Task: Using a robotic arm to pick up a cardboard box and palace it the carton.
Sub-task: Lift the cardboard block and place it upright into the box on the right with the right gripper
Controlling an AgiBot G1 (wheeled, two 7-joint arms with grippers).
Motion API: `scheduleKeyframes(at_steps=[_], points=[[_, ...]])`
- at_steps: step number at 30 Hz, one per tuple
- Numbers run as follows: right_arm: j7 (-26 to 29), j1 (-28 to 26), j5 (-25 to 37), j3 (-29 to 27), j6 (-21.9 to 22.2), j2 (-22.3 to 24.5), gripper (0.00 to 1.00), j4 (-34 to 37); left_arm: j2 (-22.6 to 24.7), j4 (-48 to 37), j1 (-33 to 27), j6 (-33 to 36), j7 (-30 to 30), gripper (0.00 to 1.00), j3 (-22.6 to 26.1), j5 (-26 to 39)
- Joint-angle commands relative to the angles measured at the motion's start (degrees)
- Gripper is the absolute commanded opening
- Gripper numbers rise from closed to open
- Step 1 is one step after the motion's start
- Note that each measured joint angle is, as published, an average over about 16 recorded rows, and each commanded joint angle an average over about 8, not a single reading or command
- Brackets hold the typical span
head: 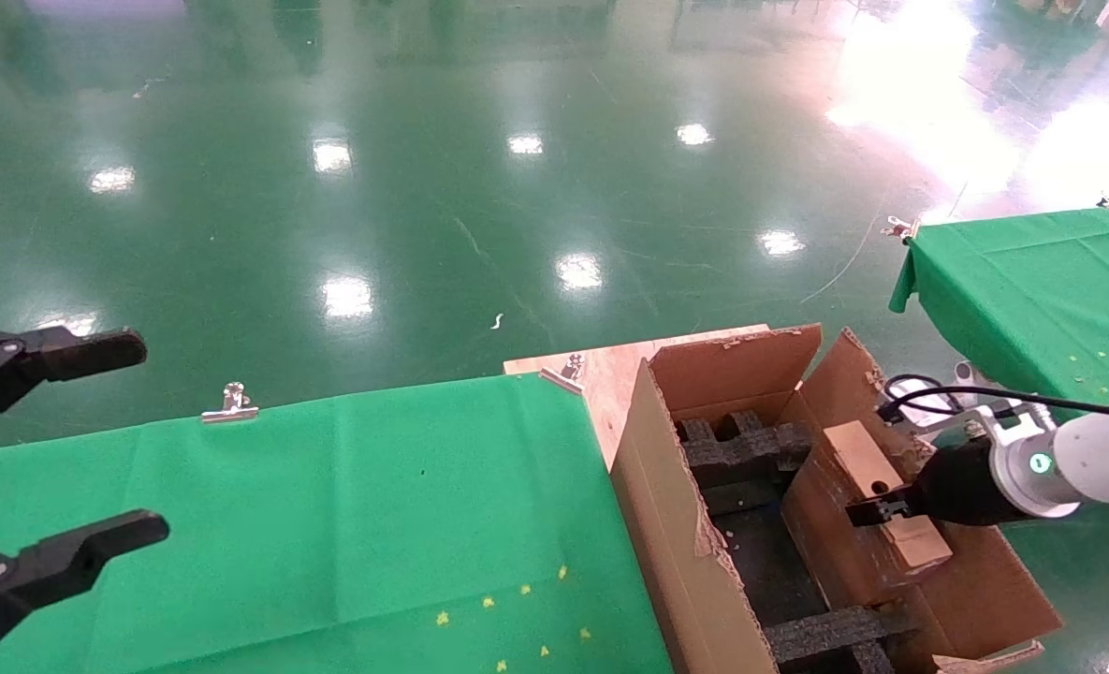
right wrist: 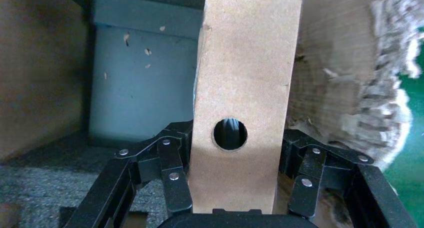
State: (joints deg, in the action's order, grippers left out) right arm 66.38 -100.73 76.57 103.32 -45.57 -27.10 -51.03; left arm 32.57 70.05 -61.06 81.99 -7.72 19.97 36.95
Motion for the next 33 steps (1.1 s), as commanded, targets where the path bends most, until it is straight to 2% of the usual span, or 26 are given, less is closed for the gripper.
scheduleKeyframes(at_steps=[1,31,32,33], points=[[-0.7,0.9,-0.6,0.0,0.3,-0.8,0.0,1.3,0.0,0.0,0.0,0.0,0.0,1.0,0.0,0.0],[-12.3,8.7,-6.8,-1.5,-1.0,-10.6,0.0,19.0,0.0,0.0,0.0,0.0,0.0,1.0,0.0,0.0],[-12.5,8.8,-6.9,-1.6,-1.1,-10.8,0.04,19.3,0.0,0.0,0.0,0.0,0.0,1.0,0.0,0.0],[-13.0,8.9,-7.1,-1.7,-1.2,-11.0,0.15,19.5,0.0,0.0,0.0,0.0,0.0,1.0,0.0,0.0]])
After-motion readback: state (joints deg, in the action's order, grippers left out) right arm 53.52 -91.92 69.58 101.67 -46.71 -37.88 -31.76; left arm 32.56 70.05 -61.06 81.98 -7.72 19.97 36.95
